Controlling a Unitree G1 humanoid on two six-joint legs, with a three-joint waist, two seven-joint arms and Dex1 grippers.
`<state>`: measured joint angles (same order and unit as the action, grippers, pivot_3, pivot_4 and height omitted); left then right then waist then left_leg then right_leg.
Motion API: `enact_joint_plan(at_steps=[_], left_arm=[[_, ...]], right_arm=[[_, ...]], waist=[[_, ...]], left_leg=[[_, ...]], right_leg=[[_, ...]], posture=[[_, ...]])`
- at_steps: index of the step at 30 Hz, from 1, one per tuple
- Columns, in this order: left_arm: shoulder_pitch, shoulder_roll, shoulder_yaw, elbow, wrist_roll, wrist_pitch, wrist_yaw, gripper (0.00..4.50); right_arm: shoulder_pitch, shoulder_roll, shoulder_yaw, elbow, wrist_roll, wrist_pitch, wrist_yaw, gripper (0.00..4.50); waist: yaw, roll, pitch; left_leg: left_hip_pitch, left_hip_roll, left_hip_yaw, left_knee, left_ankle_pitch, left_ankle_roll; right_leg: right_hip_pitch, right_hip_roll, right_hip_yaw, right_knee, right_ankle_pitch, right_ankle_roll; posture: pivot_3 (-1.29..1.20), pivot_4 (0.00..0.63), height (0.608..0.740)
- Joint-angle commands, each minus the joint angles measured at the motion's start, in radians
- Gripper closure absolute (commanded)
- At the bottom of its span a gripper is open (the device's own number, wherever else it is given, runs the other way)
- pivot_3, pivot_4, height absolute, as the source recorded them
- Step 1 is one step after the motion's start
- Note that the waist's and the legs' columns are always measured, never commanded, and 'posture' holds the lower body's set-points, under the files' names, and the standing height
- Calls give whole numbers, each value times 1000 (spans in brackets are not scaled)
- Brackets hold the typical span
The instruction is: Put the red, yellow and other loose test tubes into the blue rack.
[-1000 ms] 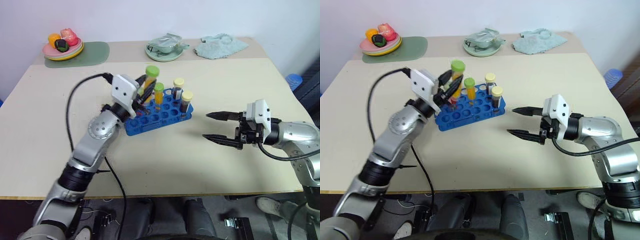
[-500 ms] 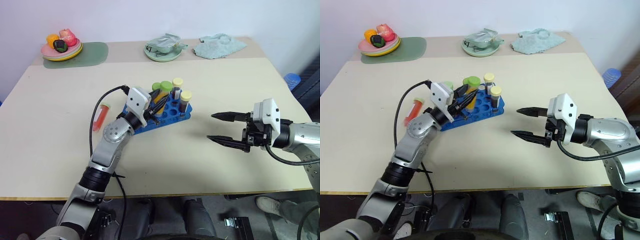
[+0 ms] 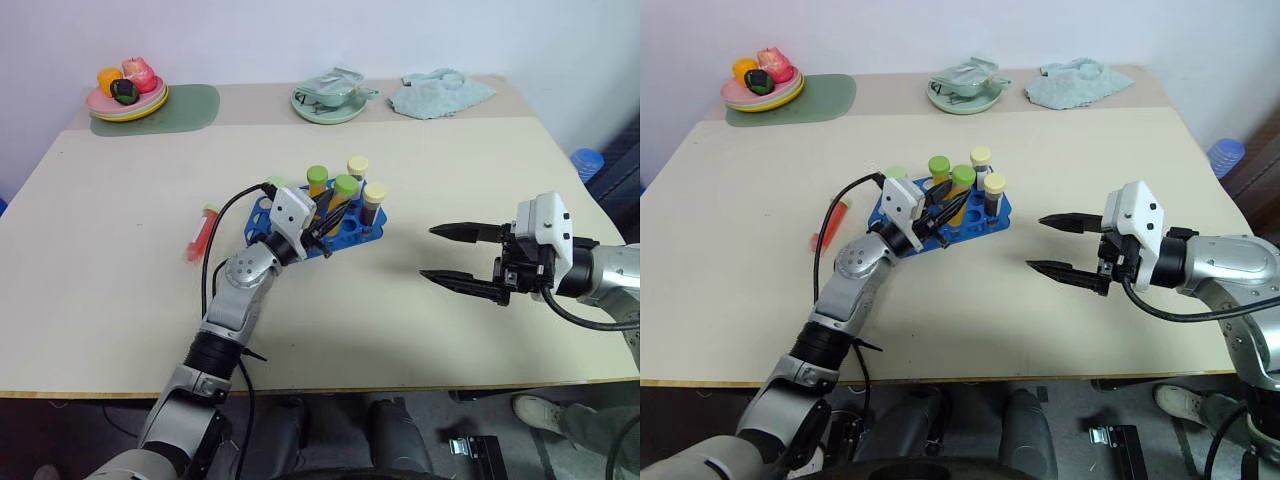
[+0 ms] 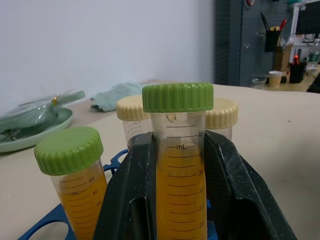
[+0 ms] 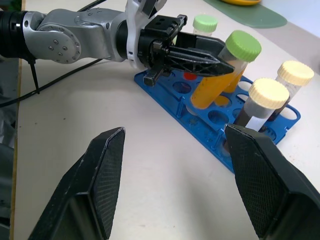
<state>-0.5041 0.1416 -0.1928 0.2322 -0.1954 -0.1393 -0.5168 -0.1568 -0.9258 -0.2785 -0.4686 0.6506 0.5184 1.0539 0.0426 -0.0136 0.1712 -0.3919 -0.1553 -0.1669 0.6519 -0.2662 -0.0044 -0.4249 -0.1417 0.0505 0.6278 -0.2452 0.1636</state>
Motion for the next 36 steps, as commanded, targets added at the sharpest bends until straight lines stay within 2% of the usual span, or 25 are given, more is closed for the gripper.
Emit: enact_joint_plan(at_steps=[1, 4, 6, 10, 14, 18, 21, 23, 26, 30, 36], left_arm=[[26, -4, 0, 14, 19, 14, -13, 3247], [46, -16, 17, -27, -5, 32, -16, 1882], [57, -40, 40, -75, -44, 49, -13, 798], [66, -20, 69, -244, -59, 143, 25, 798], [20, 1, 206, -456, -148, 402, 194, 798], [-81, 109, 416, -535, -272, 732, 354, 798], [-186, 250, 519, -443, -291, 1027, 440, 798], [-263, 375, 489, -300, -258, 1247, 435, 798], [-360, 506, 364, -109, -229, 1416, 345, 798], [-458, 546, 237, 90, -163, 1458, 288, 798], [-553, 530, 132, 305, -91, 1422, 202, 798]], right_arm=[[2, -7, -26, -31, 13, -10, -7, 1266], [0, -3, -23, -29, 12, -13, -9, 1266], [-3, -1, -18, -25, 9, -17, -10, 1266], [-16, 9, 2, -15, -1, -27, -14, 1266], [-36, 24, 26, 2, -9, -41, -18, 1266], [-61, 47, 64, 29, -22, -64, -17, 1266], [-97, 75, 107, 64, -37, -85, -6, 1266], [-130, 92, 136, 94, -44, -98, 12, 1266], [-167, 102, 165, 132, -47, -118, 55, 1266], [-205, 131, 188, 167, -54, -181, 102, 1266], [-287, 210, 216, 158, -26, -188, 97, 1266]], waist=[[0, 0, 0], [-1, 0, 0], [-2, 0, 0], [-2, -1, 0], [-5, -1, 0], [-5, -1, 0], [-5, -1, 1], [-5, -1, 1], [-4, -1, 1], [-3, -3, 1], [-30, -3, 2]], left_leg=[[0, 0, 0, 0, 0, 0], [0, 0, 0, 0, 0, 0], [0, 0, 0, 0, 0, 0], [0, 0, 0, 0, 0, 0], [0, 2, 0, 0, 0, 0], [0, 4, 0, 0, 0, -1], [0, 5, 0, 0, 0, -2], [0, 5, 0, -1, 0, -2], [1, 5, 0, -1, 0, -3], [0, 5, -2, -1, 1, -4], [0, 6, -2, -3, 1, -6]], right_leg=[[0, 0, 0, 0, 0, 0], [0, 0, 0, 0, 0, 0], [0, 0, 0, 0, 0, 0], [0, 0, 0, 0, 0, 0], [-1, 2, 0, 0, 0, 0], [-1, 4, 0, 1, 1, -1], [-2, 6, 0, 1, 1, -1], [-2, 7, 0, 2, 1, -2], [-2, 7, 0, 2, 1, -2], [-2, 7, 0, 1, 1, -2], [-4, 8, -1, 2, 1, -2]], posture=[[0, 150, 740], [0, 150, 740], [0, 150, 740], [0, 150, 740], [0, 150, 740], [0, 150, 740], [0, 150, 740], [0, 150, 740], [0, 150, 740], [0, 150, 740], [0, 150, 740]])
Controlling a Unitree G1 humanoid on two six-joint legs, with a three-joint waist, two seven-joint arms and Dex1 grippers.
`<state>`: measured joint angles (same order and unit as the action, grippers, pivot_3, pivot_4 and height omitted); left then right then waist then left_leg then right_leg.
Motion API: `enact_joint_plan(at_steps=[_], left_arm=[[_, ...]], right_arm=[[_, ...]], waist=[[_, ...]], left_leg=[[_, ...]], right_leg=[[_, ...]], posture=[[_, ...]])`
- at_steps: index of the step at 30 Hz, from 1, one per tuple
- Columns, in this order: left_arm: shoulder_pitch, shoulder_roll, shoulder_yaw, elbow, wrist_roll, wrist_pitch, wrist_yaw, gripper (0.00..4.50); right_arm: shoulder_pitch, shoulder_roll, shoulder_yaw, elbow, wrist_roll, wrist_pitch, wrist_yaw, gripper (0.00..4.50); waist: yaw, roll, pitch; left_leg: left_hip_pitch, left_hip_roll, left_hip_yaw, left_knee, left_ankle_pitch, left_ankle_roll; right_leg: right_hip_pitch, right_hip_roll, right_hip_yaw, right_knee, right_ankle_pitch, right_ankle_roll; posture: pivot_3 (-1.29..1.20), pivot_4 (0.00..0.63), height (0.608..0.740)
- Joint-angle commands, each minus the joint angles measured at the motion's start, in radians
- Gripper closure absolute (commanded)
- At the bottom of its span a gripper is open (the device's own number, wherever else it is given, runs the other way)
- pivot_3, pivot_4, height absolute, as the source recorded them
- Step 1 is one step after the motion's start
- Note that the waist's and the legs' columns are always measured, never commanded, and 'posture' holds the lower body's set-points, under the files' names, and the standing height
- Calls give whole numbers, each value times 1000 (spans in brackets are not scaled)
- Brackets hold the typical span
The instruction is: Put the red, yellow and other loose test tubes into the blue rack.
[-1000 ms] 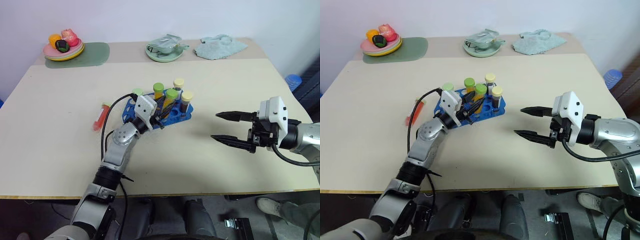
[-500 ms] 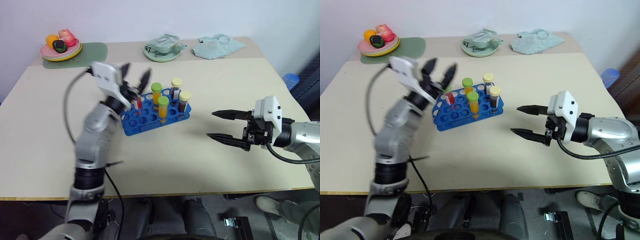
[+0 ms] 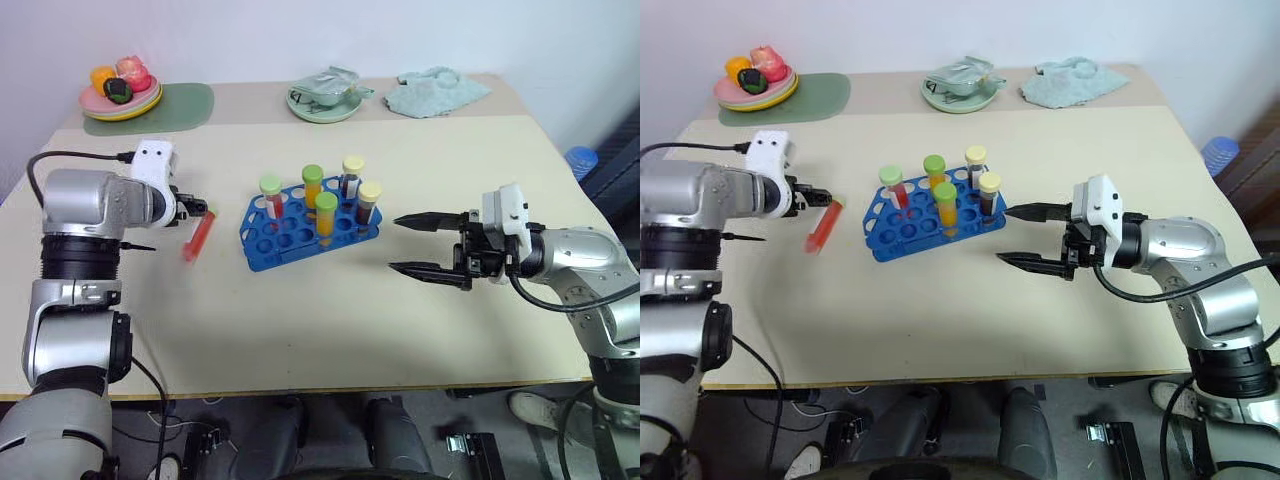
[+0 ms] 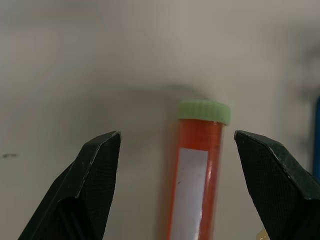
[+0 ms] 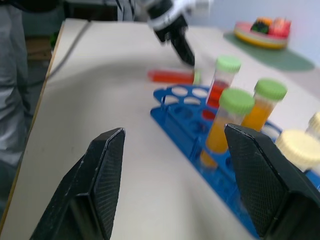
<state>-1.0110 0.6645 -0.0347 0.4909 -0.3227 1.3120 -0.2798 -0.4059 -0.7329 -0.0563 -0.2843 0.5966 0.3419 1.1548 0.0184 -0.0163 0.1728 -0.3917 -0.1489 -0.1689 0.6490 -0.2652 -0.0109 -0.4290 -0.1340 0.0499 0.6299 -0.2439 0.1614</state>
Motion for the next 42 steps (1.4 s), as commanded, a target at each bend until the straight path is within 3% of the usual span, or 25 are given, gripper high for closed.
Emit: enact_joint_plan(at_steps=[1, 9, 17, 22, 23, 27, 30, 35, 39, 42], left_arm=[[-60, 3, -42, 73, 46, -33, -54, 798], [-155, -30, -132, 260, 127, -50, -160, 798], [-187, -64, -120, 373, 189, -45, -133, 798], [-205, -79, -90, 414, 210, -62, -98, 2847], [-207, -81, -88, 419, 212, -64, -99, 2847], [-210, -83, -73, 423, 222, -76, -93, 3620], [-204, -73, -34, 376, 210, -66, -85, 3621], [-119, -48, 121, -20, 93, 15, -138, 3621], [101, -29, 285, -608, -92, 116, -229, 3621], [242, -67, 343, -835, -161, 63, -246, 3621]], right_arm=[[-51, 27, -2, -30, 32, -5, -8, 1266], [-84, 48, 18, -27, 13, -12, -11, 1266], [-59, 49, 13, -36, 8, -24, -25, 1266], [-59, 50, 16, -30, 5, -31, -25, 1266], [-59, 51, 17, -30, 6, -32, -25, 1266], [-64, 53, 23, -21, 3, -37, -23, 1266], [-64, 53, 22, -14, -2, -43, -21, 1266], [-67, 60, 23, -8, -11, -46, -29, 1266], [-76, 59, 14, 8, -7, -37, -31, 1266], [-82, 51, 9, 21, -7, -33, -23, 1266]], waist=[[-7, 0, 0], [-13, 0, 0], [-14, 0, 0], [-17, 0, 0], [-20, 0, 0], [-30, 0, 0], [-31, 0, 0], [-33, 0, 0], [-41, 0, 0], [-36, 1, 0]], left_leg=[[0, 0, 0, 0, 0, 0], [0, 0, 0, -1, 0, 0], [-1, 0, 0, 0, 0, 0], [-1, 0, 1, 0, 0, 0], [-1, 0, 1, 0, 0, 0], [-1, 0, 1, 0, 0, 0], [-1, 0, 1, 0, 0, 0], [-2, 0, 1, 0, 0, 0], [-3, 1, 2, 0, -1, -1], [-3, 2, 3, 0, -2, -1]], right_leg=[[0, 0, 0, 0, 0, 0], [-1, 0, 0, 0, 0, 0], [-1, 0, 0, 0, 0, 0], [-1, 0, 0, 1, 0, 0], [-1, 0, 0, 1, 0, 0], [-1, 0, 0, 1, 0, 0], [-2, 0, 0, 1, 0, 0], [-3, 0, 0, 1, 0, 0], [-6, -1, 0, 2, 0, 0], [-6, 0, 0, 3, 0, -1]], posture=[[0, 150, 740], [0, 150, 740], [0, 150, 740], [0, 150, 740], [0, 150, 740], [0, 150, 740], [0, 150, 740], [0, 150, 740], [0, 150, 740], [0, 150, 740]])
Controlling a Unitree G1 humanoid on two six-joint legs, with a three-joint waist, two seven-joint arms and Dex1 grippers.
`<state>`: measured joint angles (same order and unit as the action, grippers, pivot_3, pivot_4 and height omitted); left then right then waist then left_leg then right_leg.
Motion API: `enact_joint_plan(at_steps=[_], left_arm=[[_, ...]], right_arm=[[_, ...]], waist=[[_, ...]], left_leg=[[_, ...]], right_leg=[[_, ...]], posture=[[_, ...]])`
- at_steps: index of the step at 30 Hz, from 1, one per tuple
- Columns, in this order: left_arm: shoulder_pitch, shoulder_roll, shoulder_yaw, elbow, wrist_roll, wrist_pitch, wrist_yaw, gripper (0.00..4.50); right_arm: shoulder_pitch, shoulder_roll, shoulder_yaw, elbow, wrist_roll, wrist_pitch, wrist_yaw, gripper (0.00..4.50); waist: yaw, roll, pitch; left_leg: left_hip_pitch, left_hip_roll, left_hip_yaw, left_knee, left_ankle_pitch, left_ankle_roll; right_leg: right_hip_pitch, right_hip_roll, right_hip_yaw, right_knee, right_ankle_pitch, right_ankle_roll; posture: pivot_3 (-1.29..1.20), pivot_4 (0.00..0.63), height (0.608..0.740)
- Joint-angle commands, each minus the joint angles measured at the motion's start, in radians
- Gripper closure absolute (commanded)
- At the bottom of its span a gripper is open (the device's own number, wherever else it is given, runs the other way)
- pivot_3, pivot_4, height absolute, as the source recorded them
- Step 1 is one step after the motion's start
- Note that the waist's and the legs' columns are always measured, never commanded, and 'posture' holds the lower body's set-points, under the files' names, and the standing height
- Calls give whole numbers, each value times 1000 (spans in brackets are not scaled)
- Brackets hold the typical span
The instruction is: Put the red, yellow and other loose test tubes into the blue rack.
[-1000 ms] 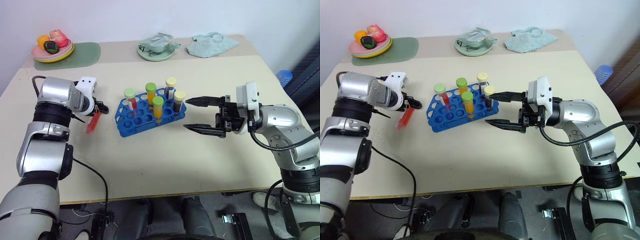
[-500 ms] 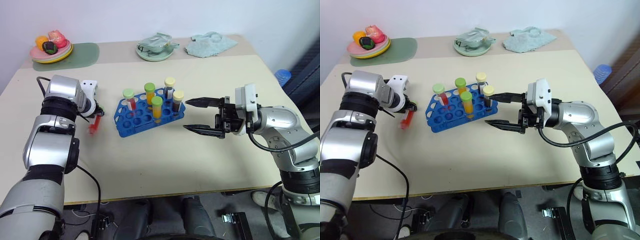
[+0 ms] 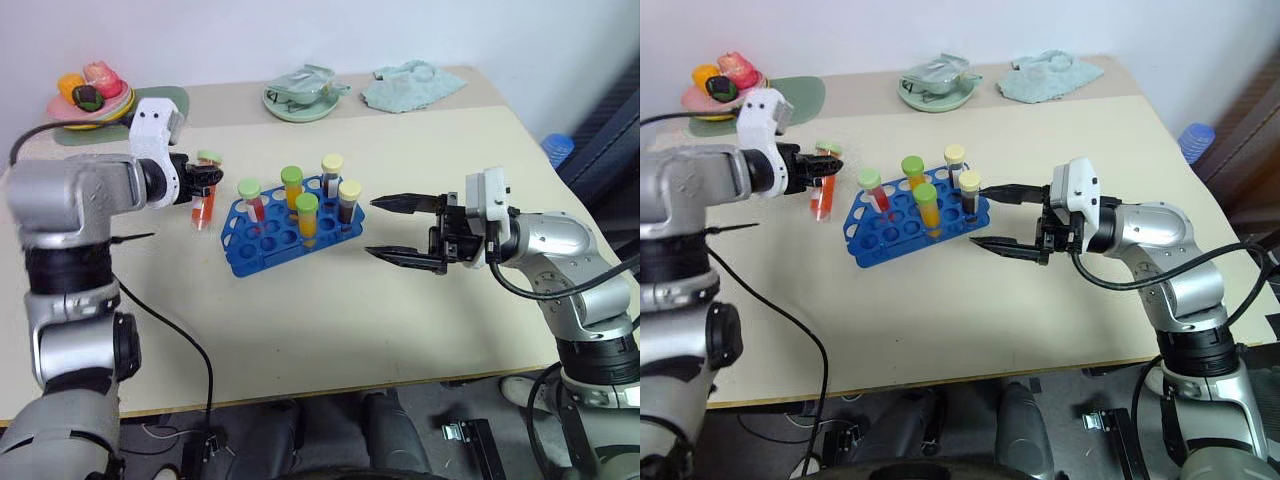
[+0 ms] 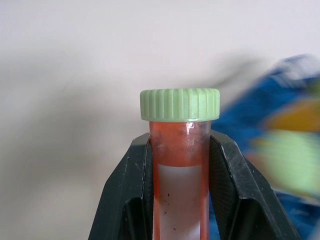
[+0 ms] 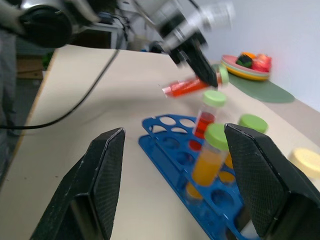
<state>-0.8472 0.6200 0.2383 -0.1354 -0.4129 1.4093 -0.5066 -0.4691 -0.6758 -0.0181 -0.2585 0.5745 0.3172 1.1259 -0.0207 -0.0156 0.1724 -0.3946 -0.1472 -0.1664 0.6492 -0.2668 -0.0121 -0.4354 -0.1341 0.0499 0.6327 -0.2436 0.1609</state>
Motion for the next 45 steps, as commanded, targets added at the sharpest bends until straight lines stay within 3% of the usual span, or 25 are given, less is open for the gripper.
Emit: enact_joint_plan(at_steps=[1, 5, 8, 11, 18, 28, 45], left_arm=[[128, -52, 69, -265, -70, -103, -10, 3621], [289, -136, -22, -393, -8, -365, 31, 3621], [439, -151, -166, -375, 140, -773, -3, 3621], [497, -202, -223, -270, 216, -1102, -16, 3621], [505, -324, -261, -30, 269, -1435, 8, 3621], [487, -408, -301, 166, 293, -1562, 14, 3621], [575, -356, -302, 108, 265, -1472, -25, 3621]], right_arm=[[-22, -10, -30, 0, 14, -6, 10, 1266], [-32, -28, -31, 13, 11, 0, 26, 1266], [-45, -42, -36, 15, 15, 13, 31, 1266], [-48, -58, -44, 9, 21, 28, 31, 1266], [-32, -88, -66, -26, 34, 65, 21, 1266], [-15, -121, -96, -69, 47, 105, 2, 1266], [-4, -119, -98, -80, 52, 114, -18, 1266]], waist=[[6, 0, 0], [20, 0, 0], [29, 0, 0], [34, 0, 0], [36, 0, -1], [36, 0, -1], [35, 2, -3]], left_leg=[[1, 0, 0, 0, 0, 0], [3, 0, 0, 2, 0, 0], [3, 0, 1, 3, 0, 0], [3, 1, 2, 2, 0, 0], [3, 1, 3, 2, -1, 1], [3, 2, 3, 3, -1, 1], [4, 2, 3, 3, -1, 2]], right_leg=[[1, 0, 0, 0, 0, 0], [5, 1, -1, -2, 2, -3], [6, 0, -1, -3, 2, -3], [6, 0, -1, -4, 2, -4], [6, 0, -1, -5, 3, -5], [6, 0, -2, -4, 3, -4], [7, 0, -2, -4, 3, -4]], posture=[[0, 150, 740], [0, 150, 740], [0, 150, 740], [0, 150, 740], [0, 150, 740], [0, 150, 740], [0, 150, 740]])
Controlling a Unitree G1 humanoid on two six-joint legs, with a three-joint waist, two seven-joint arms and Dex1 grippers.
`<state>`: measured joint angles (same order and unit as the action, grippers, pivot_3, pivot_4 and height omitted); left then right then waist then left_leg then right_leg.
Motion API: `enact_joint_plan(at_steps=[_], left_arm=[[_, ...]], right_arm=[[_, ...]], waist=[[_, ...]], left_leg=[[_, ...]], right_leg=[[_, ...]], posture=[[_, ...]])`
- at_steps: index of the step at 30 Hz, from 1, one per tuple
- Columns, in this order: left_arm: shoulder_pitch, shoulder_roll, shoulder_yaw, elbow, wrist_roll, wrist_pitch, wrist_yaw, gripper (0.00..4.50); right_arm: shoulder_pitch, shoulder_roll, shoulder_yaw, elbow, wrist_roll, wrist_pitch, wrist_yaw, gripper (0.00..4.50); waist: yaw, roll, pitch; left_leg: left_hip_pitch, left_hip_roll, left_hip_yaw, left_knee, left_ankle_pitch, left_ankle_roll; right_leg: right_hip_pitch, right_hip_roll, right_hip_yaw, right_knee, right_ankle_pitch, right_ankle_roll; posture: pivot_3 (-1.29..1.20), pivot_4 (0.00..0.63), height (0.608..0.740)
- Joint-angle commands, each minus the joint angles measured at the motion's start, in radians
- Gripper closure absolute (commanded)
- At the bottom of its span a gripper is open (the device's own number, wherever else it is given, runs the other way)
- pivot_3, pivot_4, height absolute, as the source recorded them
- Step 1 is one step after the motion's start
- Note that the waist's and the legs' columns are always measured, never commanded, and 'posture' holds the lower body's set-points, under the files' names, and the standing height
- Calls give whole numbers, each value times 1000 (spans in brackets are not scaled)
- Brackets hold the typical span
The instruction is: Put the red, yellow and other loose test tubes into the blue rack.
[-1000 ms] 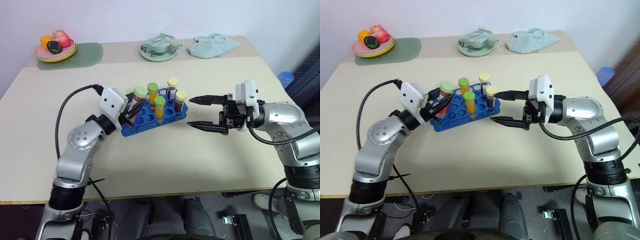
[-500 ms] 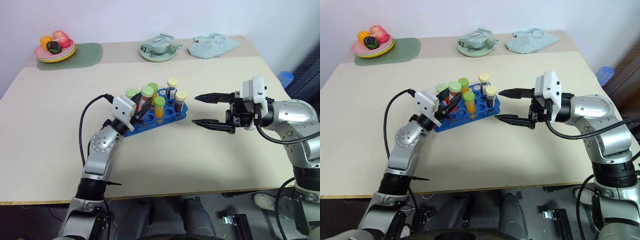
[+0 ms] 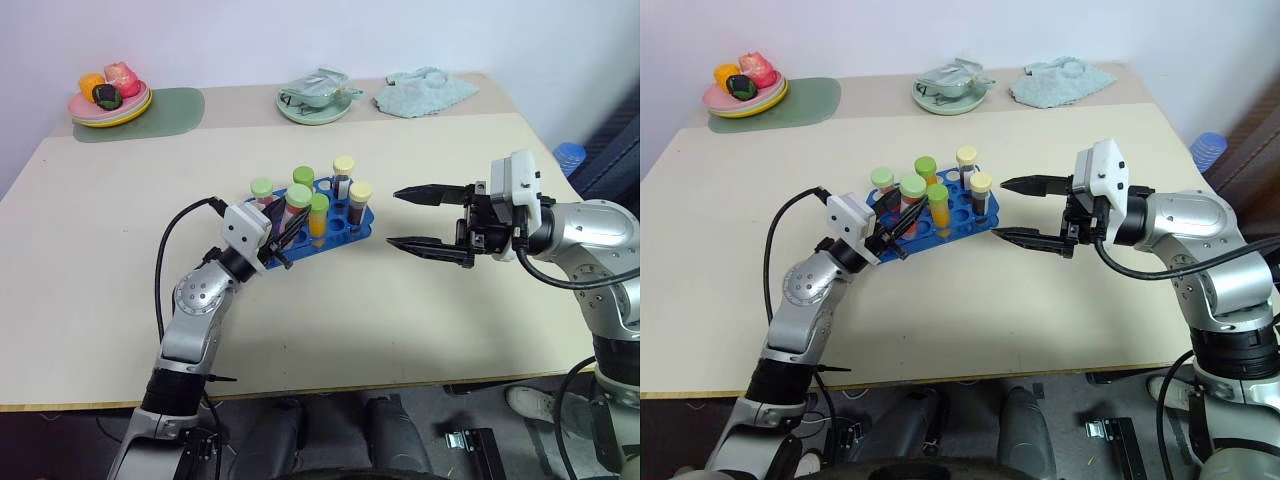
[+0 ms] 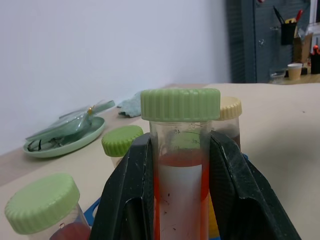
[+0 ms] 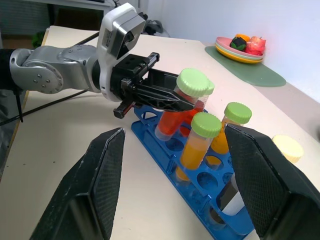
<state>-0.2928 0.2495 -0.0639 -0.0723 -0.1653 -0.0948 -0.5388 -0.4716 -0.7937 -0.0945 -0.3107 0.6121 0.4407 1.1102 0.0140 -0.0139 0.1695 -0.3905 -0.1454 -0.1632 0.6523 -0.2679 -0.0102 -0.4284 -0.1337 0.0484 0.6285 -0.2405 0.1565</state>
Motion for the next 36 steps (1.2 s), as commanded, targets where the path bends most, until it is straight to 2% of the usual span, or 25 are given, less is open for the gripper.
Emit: enact_joint_plan(at_steps=[1, 12, 28, 36], left_arm=[[21, 16, 1, 49, 19, 34, 9, 3621], [32, 38, 16, 100, 13, 24, 14, 3621], [22, 27, 18, 187, -19, -27, -13, 3621], [0, -34, 56, 370, -60, -243, -69, 3621]], right_arm=[[-3, -1, -21, -27, 15, -8, -3, 1266], [1, 2, -22, -21, 20, -8, 2, 1266], [131, -59, -99, -29, 52, 0, 31, 1266], [134, -61, -102, -33, 54, 4, 28, 1266]], waist=[[0, 0, 0], [-1, 4, -5], [-1, 9, -10], [1, 10, -11]], left_leg=[[0, 0, 0, 0, 0, 0], [1, 0, 0, 0, -1, 2], [2, 0, 0, -1, -2, 4], [3, 0, 0, -1, -2, 4]], right_leg=[[0, 0, 0, 0, 0, 0], [1, 0, 0, 0, 0, 0], [2, 0, 0, 0, 0, 0], [3, 0, 0, -1, 0, 0]], posture=[[0, 150, 740], [0, 150, 740], [0, 150, 740], [0, 150, 740]])
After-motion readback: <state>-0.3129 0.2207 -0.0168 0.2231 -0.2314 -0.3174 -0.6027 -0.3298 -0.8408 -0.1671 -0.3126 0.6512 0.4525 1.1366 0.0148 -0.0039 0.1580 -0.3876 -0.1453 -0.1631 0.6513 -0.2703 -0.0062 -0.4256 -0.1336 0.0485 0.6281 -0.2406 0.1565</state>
